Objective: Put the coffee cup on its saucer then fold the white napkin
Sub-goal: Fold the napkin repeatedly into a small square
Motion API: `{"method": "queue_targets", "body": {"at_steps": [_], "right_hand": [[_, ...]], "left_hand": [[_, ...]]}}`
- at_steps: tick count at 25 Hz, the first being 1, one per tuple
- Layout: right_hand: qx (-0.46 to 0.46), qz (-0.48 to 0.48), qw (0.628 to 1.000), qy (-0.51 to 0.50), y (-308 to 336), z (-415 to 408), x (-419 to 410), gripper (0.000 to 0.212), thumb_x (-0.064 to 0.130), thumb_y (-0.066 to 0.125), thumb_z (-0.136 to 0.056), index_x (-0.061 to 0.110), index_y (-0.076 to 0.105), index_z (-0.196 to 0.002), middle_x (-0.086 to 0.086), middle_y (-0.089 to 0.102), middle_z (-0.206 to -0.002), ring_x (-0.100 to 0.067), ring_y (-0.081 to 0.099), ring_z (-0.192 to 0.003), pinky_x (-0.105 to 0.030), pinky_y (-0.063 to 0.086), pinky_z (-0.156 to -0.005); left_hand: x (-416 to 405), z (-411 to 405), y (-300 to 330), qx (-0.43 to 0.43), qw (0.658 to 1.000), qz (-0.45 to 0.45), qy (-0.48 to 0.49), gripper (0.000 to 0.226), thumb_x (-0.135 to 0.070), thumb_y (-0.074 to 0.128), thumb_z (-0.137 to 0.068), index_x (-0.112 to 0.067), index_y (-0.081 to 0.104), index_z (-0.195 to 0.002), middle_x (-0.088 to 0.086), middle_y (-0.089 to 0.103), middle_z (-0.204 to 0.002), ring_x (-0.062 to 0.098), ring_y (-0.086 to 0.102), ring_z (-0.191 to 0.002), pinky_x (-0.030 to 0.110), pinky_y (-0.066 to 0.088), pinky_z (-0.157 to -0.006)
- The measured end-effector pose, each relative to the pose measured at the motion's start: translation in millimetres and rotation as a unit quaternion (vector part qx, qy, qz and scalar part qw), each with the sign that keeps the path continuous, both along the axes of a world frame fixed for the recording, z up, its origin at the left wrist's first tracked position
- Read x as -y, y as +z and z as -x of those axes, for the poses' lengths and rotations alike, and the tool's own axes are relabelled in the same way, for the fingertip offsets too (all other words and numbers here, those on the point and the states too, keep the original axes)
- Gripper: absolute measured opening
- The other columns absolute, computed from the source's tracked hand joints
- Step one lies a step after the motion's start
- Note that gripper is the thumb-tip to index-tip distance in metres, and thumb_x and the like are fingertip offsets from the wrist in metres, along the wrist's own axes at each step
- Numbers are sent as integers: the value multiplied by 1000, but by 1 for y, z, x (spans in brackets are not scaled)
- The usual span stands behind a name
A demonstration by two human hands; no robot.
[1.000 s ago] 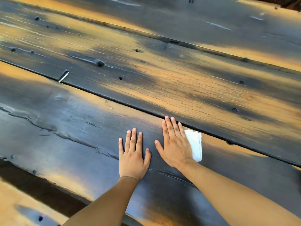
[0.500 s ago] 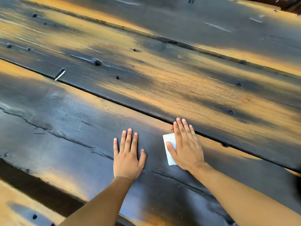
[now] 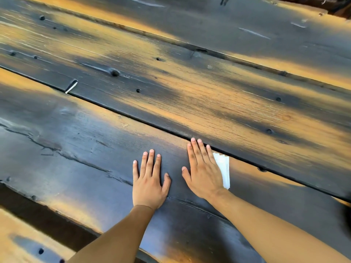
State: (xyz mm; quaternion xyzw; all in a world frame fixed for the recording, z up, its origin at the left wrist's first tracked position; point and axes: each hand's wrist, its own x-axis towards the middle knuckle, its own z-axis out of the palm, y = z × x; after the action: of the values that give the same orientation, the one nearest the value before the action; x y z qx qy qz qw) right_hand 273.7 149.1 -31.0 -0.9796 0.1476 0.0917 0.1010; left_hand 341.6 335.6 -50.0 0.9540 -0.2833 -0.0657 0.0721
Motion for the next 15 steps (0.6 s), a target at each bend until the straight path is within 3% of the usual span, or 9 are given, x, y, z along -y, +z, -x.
{"method": "queue_targets", "body": {"at_steps": [9,12,15], "right_hand": [[-37,-13,999,-10,-1,-3,0,83,55,29,-97,5,7,-159,-11,-4,-168,-24,-8,-156,-47,7,-127],[-20,-67,997,-26,19,-9,1,81,55,28,-99,7,7,-160,-11,-8,-168,-24,-11,-156,-47,1,-127],[81,-102,981,-143,49,2,11,68,41,43,-97,9,27,-155,-12,19,-166,-28,16,-154,-46,17,-125]], "left_hand": [[2,-2,0,-4,1000,-22,1,69,-45,38,-97,-13,30,-158,9,22,-167,25,12,-157,57,12,-124],[6,1,10,-38,998,-51,13,69,-45,33,-98,-13,26,-159,9,18,-168,25,10,-157,57,11,-124],[6,-1,18,-65,996,-62,12,70,-46,30,-97,-11,26,-158,11,19,-168,27,12,-156,56,8,-125]]}}
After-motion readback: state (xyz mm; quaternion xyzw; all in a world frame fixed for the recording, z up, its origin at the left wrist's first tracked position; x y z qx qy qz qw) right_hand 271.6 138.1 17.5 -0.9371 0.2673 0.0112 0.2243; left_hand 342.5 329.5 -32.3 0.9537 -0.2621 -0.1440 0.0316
